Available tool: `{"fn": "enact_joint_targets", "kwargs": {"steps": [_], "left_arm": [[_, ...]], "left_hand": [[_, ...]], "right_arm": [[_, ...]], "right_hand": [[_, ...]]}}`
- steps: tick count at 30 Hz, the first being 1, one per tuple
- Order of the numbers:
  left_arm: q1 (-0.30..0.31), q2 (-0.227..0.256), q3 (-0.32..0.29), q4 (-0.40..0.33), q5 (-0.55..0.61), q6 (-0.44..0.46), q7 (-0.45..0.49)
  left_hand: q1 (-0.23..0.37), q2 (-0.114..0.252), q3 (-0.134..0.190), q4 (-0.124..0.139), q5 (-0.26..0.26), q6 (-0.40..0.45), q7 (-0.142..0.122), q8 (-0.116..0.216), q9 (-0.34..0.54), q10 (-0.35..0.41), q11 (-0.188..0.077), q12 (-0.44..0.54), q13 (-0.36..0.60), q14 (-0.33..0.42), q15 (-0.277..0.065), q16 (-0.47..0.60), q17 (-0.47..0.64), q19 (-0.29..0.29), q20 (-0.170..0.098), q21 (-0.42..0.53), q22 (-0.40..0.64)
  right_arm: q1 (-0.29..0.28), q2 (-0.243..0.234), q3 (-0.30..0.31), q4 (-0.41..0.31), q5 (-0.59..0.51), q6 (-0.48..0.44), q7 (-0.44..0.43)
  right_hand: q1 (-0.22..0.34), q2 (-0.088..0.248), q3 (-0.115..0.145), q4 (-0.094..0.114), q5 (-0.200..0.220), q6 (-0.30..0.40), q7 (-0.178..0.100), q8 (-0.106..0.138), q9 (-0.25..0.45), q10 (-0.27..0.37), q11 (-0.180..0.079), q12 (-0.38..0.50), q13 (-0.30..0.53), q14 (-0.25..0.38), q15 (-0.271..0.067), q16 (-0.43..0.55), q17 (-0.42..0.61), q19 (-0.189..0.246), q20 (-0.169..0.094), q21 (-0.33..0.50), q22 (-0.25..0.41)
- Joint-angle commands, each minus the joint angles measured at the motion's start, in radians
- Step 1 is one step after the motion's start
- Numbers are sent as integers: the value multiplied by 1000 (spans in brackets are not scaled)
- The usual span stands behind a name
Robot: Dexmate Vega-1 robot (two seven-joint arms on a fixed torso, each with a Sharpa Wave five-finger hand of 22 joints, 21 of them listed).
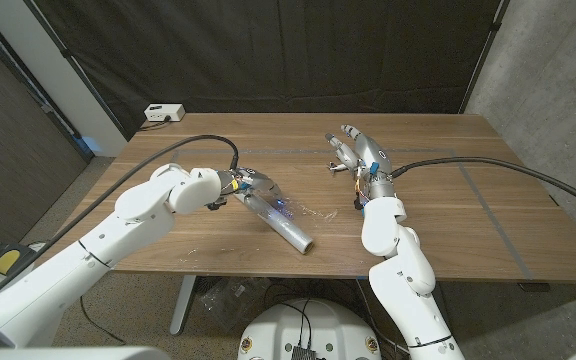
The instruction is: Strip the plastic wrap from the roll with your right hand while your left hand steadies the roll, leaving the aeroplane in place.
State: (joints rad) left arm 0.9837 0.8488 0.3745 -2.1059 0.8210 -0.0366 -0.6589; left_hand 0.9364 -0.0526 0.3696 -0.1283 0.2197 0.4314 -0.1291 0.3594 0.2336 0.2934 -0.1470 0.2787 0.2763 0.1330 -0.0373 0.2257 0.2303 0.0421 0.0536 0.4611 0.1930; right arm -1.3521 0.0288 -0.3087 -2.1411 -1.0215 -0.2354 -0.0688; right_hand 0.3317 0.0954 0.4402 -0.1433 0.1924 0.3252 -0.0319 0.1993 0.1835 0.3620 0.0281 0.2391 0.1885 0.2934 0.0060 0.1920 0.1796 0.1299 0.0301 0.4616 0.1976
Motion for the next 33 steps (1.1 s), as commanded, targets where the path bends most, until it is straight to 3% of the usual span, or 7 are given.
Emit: {"fn": "enact_joint_targets", "kwargs": {"steps": [1,7,16,20,27,31,33], "left_arm": [[15,25,-17,-34,-16,12,-24],[46,36,-46,-53,-12,7,5],[62,23,-5,-36,105,16,81],[61,20,12,-28,147,27,102],[55,14,41,-12,188,41,131],[51,17,53,-1,193,33,153],[53,18,60,5,205,30,179]], "left_hand": [[-14,-7,-16,8,2,1,3,9,7,-3,2,9,12,-6,-31,-2,8,-7,-1,-1,5],[-19,-4,-27,15,6,46,5,38,14,23,-8,31,26,11,-36,3,17,1,-3,0,5],[13,28,-20,12,10,116,-18,82,24,54,-8,60,47,45,-48,13,30,17,-8,4,6],[19,32,-20,10,9,113,-21,85,27,63,-14,68,51,52,-55,14,33,22,-12,6,6],[24,31,-31,11,3,29,1,64,30,38,-15,71,66,43,-50,7,43,21,-12,4,6],[24,30,-39,13,1,-37,-18,40,27,20,-16,72,75,42,-52,4,50,20,-13,3,6],[25,31,-41,14,0,-21,-26,47,25,27,-22,78,78,48,-62,6,52,26,-17,5,6]], "right_arm": [[3,2,-6,3,3,-1,-4],[2,2,-13,1,-3,-3,-6],[8,4,-16,10,2,-4,-4],[10,6,-18,12,2,-7,-5],[13,5,-21,10,-4,-16,1],[17,6,-22,11,-3,-19,4],[19,4,-22,12,-4,-20,8]], "right_hand": [[-11,-1,1,10,2,8,0,-2,6,11,0,-3,2,10,-1,0,2,9,5,-4,3],[-12,0,1,10,2,8,1,-2,6,11,0,-3,2,11,0,0,2,9,5,-4,3],[-14,-1,1,10,2,6,0,-3,6,11,1,-4,2,14,0,0,1,9,5,-5,3],[-15,-2,0,10,2,6,-1,-4,6,12,1,-4,2,13,1,-1,1,10,5,-5,3],[-17,-3,0,11,1,7,-1,-3,6,12,-2,-5,2,14,1,-1,1,10,6,-6,3],[-19,-4,-1,11,1,7,-1,-3,6,12,-2,-5,2,14,0,-1,1,10,6,-6,3],[-19,-4,-1,11,1,8,-1,-3,6,12,-1,-5,2,14,1,-1,1,10,6,-6,3]]}}
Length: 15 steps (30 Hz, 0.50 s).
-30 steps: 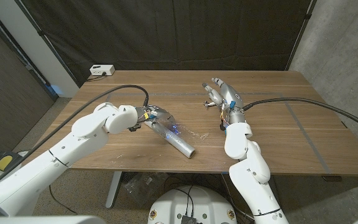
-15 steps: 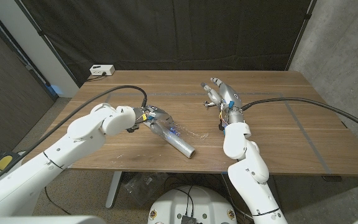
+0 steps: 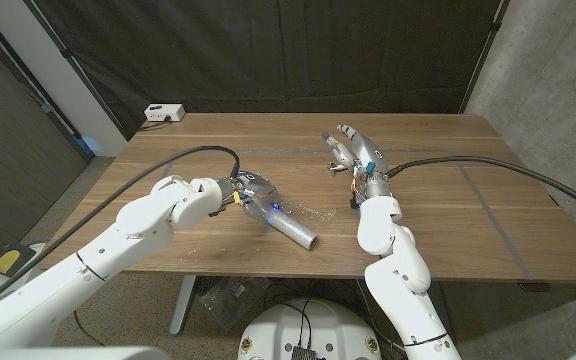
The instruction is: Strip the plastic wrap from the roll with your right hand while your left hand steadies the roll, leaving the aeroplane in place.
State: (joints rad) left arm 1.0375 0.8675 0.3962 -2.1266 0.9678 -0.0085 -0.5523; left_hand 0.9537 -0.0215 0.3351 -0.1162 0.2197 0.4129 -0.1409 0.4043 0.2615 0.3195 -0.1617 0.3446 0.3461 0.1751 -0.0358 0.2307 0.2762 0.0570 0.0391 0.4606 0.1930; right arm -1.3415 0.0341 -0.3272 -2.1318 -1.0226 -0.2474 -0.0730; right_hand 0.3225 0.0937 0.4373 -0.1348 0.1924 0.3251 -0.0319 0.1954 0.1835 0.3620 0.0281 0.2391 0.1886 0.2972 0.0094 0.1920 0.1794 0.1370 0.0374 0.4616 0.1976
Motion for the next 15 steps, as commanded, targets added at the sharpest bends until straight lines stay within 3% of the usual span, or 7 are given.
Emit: {"fn": "enact_joint_targets", "kwargs": {"steps": [1,8,10,12,14,15], "left_arm": [[-1,-1,40,30,59,-1,82],[-12,-2,78,57,98,0,121],[-6,-2,76,68,94,-5,168],[3,1,77,74,113,-1,224],[7,3,79,79,121,1,256],[4,3,81,81,120,3,256]], "left_hand": [[10,4,-7,3,0,22,-21,12,-5,12,-13,19,11,14,-69,2,8,18,-4,8,6],[23,26,-6,4,-3,91,-33,48,-5,59,-19,49,21,69,-90,18,19,55,-11,23,7],[53,74,10,3,-4,176,-34,88,-6,128,-10,89,31,139,-122,38,33,104,-37,46,10],[86,114,23,-5,-15,316,-12,151,-11,260,-15,159,45,264,-169,75,58,173,-64,86,14],[125,137,30,-21,-21,372,-1,171,-31,342,-24,209,58,387,-190,118,91,242,-75,132,22],[130,139,29,-22,-23,374,-1,171,-35,353,-26,217,60,406,-191,126,100,254,-72,142,24]], "right_arm": [[10,-1,-3,4,-2,-8,12],[18,-4,-1,9,5,-7,18],[22,-3,-3,10,1,-11,20],[25,-4,-5,10,-2,-13,23],[28,-2,-7,11,-3,-17,23],[29,-2,-7,12,-4,-18,25]], "right_hand": [[-10,-3,2,3,1,8,-1,0,6,12,-1,-5,2,10,-3,-1,1,3,-1,-7,3],[-11,-4,2,2,1,7,-1,0,6,13,0,-6,2,9,-3,-2,1,3,0,-7,3],[-11,-4,2,2,1,8,-2,0,6,14,3,-6,2,9,-3,-2,1,3,0,-8,3],[-11,-4,2,2,1,7,-2,0,6,14,3,-6,2,10,-2,-2,1,3,0,-8,3],[-11,-4,2,1,1,7,-2,0,6,13,1,-6,2,9,-3,-2,1,3,0,-8,3],[-12,-4,2,1,1,7,-2,0,6,13,0,-6,2,9,-4,-2,0,3,0,-8,3]]}}
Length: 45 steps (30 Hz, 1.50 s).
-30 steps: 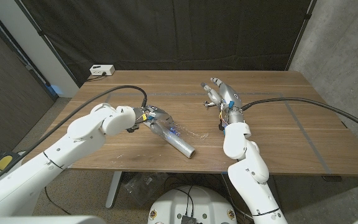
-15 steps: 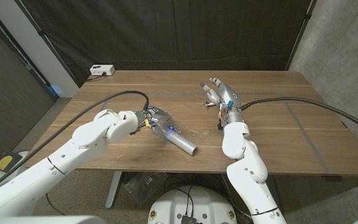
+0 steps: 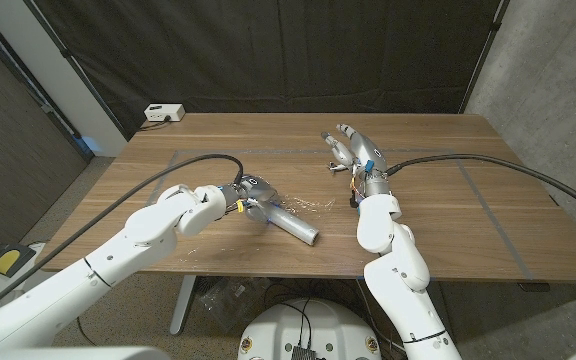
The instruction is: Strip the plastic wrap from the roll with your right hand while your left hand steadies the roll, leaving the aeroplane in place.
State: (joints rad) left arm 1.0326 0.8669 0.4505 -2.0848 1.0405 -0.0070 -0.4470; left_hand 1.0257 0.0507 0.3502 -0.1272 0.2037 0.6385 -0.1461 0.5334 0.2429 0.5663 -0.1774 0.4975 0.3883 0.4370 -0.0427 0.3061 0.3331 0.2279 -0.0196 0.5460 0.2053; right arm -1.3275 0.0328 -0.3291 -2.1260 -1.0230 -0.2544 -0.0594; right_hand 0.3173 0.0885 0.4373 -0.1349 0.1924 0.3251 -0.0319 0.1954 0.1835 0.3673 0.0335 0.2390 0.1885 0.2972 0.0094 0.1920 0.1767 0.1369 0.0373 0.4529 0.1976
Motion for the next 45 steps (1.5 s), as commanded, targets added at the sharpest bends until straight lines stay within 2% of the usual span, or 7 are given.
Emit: {"fn": "enact_joint_targets", "kwargs": {"steps": [1,5,9,16,20,28,45], "left_arm": [[7,4,29,43,48,4,153],[-7,-1,45,66,47,8,156],[-25,-12,45,101,-26,-10,147],[-36,-22,51,142,-54,-8,185],[-40,-32,61,172,-57,-3,221],[-15,-44,29,218,-135,-15,362],[34,-141,-141,337,-574,-210,430]], "left_hand": [[59,67,12,-10,-8,145,1,40,-19,109,-8,68,20,158,-184,55,49,96,-15,65,13],[52,55,3,-5,-11,122,-10,24,-35,91,-6,55,7,204,-183,54,56,132,-31,104,27],[39,58,0,8,-10,168,22,33,-47,134,4,46,-25,261,-178,42,45,176,-49,153,35],[54,60,16,5,-9,251,47,34,-51,242,3,13,-97,464,-181,12,-27,370,-101,281,-6],[70,76,34,7,-7,280,95,24,-49,322,7,38,-75,598,-183,28,-43,450,-129,324,-21],[90,97,45,15,13,235,138,23,8,366,15,114,9,753,-186,82,28,504,-142,360,-18],[98,104,35,30,38,190,140,68,104,328,26,188,137,759,-185,88,122,481,-131,388,-11]], "right_arm": [[16,-3,-6,6,-5,-11,14],[20,-1,-11,6,-11,-19,15],[24,1,-17,3,-21,-30,19],[37,1,-27,6,-34,-44,28],[42,2,-30,9,-33,-48,32],[56,4,-40,16,-41,-61,34],[56,1,-45,23,-36,-56,2]], "right_hand": [[-6,1,2,1,1,8,-2,0,6,7,-6,-6,2,10,-3,-2,3,2,0,0,3],[-7,1,2,1,1,8,-2,0,6,8,-6,-7,2,11,-2,-2,3,2,0,0,3],[-8,1,2,1,1,8,-3,0,6,9,-4,-6,2,12,-1,-2,3,2,1,0,3],[-9,1,2,2,1,8,-2,0,6,10,-2,-7,2,12,-1,-2,3,3,1,-1,4],[-10,1,3,1,1,9,-3,0,6,9,-5,-7,2,12,-2,-3,3,3,1,-1,4],[-11,1,3,2,1,9,-4,0,6,10,-5,-8,2,13,-3,-3,3,3,1,-2,4],[-13,1,4,1,1,13,-3,1,6,10,-5,-9,2,12,-4,-3,3,4,1,-3,4]]}}
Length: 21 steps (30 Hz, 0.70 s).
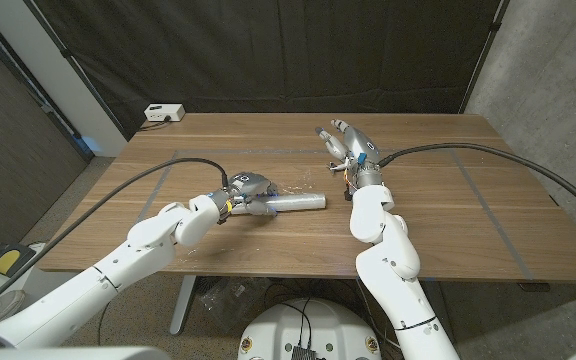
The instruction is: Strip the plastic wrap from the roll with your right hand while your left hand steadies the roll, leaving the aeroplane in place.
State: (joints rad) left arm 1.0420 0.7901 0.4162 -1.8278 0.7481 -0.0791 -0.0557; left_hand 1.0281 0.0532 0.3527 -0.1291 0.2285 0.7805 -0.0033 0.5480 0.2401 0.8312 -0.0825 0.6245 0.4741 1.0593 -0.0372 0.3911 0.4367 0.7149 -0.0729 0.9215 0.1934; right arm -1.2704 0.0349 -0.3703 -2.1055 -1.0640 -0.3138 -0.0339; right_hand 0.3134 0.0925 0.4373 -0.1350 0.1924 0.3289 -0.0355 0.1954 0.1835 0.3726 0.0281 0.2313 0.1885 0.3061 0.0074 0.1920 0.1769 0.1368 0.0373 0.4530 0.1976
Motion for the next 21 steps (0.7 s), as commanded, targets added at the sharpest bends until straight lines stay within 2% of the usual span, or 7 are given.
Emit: {"fn": "enact_joint_targets", "kwargs": {"steps": [1,12,21], "left_arm": [[26,-73,-115,85,-304,-147,32],[20,-180,-198,162,-545,-266,-62],[15,-266,-244,212,-679,-321,-123]], "left_hand": [[97,101,32,32,14,45,-2,56,112,62,-68,66,58,136,-190,3,24,-4,-79,15,1],[105,98,30,34,21,39,0,85,158,41,-67,95,115,149,-191,10,70,-1,-86,33,1],[106,97,29,39,23,27,-3,99,187,30,-70,110,147,145,-191,7,98,-7,-88,41,0]], "right_arm": [[-2,0,-4,2,5,3,-27],[-16,-3,8,-7,36,28,-38],[-43,3,78,18,205,153,-56]], "right_hand": [[-9,-3,4,1,1,9,0,1,6,5,-1,-1,2,3,-2,-3,2,4,1,-4,4],[-10,-2,5,1,1,9,1,0,6,4,2,-2,2,5,-1,-3,2,5,0,-4,4],[-21,-6,-1,6,-2,-3,11,-5,6,3,3,-3,2,9,1,-1,5,7,1,-5,4]]}}
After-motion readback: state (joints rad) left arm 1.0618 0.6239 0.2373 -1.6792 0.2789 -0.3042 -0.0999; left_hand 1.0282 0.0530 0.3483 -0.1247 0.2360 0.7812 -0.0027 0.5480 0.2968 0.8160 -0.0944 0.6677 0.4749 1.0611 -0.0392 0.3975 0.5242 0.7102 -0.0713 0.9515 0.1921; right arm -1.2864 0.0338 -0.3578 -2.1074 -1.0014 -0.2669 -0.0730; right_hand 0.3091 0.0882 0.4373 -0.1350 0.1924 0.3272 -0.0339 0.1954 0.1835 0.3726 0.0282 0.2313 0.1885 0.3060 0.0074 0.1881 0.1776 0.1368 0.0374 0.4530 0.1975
